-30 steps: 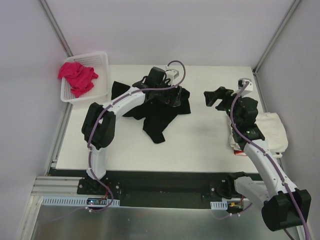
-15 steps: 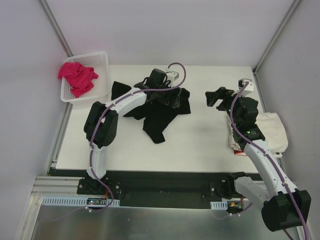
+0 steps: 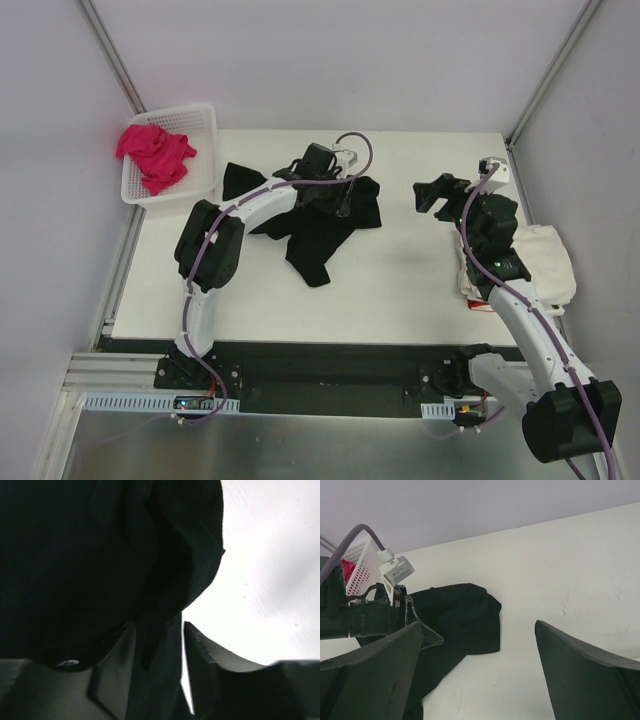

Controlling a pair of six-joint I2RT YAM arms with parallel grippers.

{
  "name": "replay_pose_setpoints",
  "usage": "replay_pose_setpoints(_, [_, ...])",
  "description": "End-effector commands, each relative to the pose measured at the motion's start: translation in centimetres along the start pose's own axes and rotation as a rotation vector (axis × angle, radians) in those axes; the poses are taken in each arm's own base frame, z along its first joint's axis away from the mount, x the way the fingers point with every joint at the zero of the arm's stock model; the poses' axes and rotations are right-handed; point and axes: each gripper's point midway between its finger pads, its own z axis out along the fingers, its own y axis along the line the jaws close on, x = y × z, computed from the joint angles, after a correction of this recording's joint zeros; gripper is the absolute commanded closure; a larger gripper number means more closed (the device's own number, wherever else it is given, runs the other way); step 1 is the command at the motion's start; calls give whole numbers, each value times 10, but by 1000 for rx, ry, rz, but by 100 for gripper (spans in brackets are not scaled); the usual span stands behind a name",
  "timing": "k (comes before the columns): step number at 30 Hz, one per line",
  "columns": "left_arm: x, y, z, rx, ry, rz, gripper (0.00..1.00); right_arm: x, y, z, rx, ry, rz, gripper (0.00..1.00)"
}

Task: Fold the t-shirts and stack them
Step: Move the tshirt to the center of the board, then flatten out the tshirt

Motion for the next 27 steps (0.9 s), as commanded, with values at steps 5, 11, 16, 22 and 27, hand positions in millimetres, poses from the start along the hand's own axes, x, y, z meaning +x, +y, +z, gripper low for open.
replay_pose_setpoints(5, [-13,2,-1,-15,-28,-3,79,-14,-1,1,4,-48,-12,4])
replay_pose_setpoints(11, [-21,-1,-10,-19,-36,14,65,-11,-1,3,3,-39,-10,4])
replay_pose_setpoints(16, [-22,-1,-17,-27,-32,27,48,-8,-2,6,5,-29,-5,3])
replay_pose_setpoints(22, [-31,1,-27,-58,-53,49,46,-7,0,8,-7,-25,2,3])
replay_pose_setpoints(27, [-46,-1,-37,-68,-73,77,48,-5,0,10,-12,-18,4,2])
